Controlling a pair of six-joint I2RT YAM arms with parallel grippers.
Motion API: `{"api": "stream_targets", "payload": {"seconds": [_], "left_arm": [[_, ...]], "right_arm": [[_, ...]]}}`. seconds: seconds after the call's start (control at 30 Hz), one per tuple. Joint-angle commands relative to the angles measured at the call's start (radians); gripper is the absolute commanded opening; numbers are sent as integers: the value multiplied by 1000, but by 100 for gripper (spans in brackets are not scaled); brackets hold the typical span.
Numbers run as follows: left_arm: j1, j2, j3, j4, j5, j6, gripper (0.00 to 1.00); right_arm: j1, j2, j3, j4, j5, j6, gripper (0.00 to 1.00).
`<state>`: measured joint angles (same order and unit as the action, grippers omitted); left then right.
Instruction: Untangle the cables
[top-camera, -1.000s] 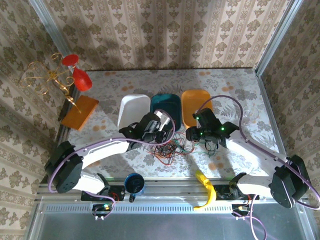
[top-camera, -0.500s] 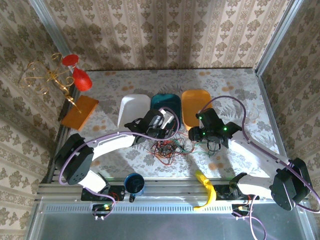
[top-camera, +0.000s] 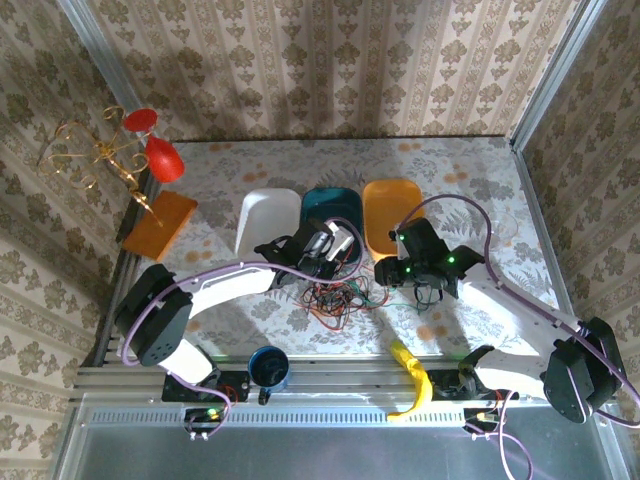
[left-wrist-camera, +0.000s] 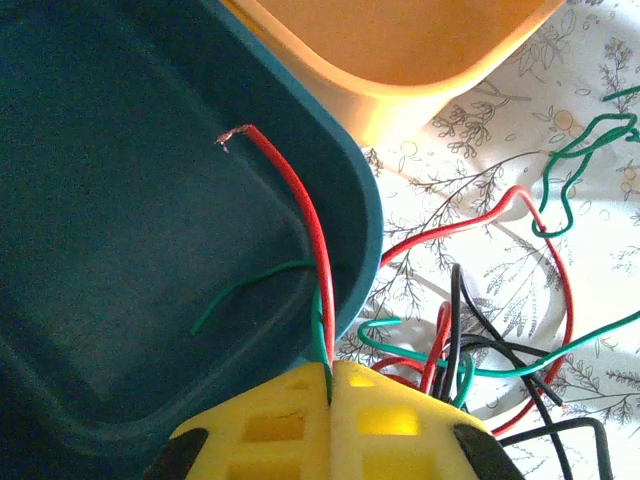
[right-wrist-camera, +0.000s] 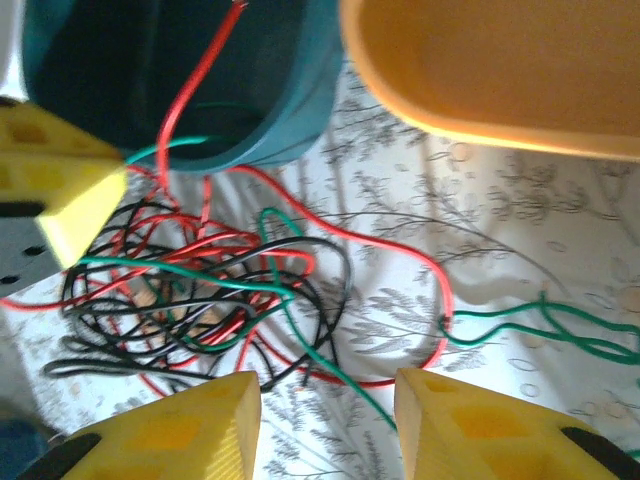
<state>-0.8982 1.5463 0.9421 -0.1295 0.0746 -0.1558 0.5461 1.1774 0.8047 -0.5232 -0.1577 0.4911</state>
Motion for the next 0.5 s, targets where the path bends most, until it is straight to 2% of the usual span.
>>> {"api": "stream_targets", "payload": {"seconds": [0.0,0.17,0.47], "left_arm": [[1,-97,-15,68,24,-25,0],[40,-244,-84,171,116,-113,0],[50,-337,-109,141,194,-153,0]], "right_arm": [[27,-15,-13,33,-107,-34,42],[34,1,-7,68,-148,-31,42],[66,52,43,158,-237,-40,45]]}}
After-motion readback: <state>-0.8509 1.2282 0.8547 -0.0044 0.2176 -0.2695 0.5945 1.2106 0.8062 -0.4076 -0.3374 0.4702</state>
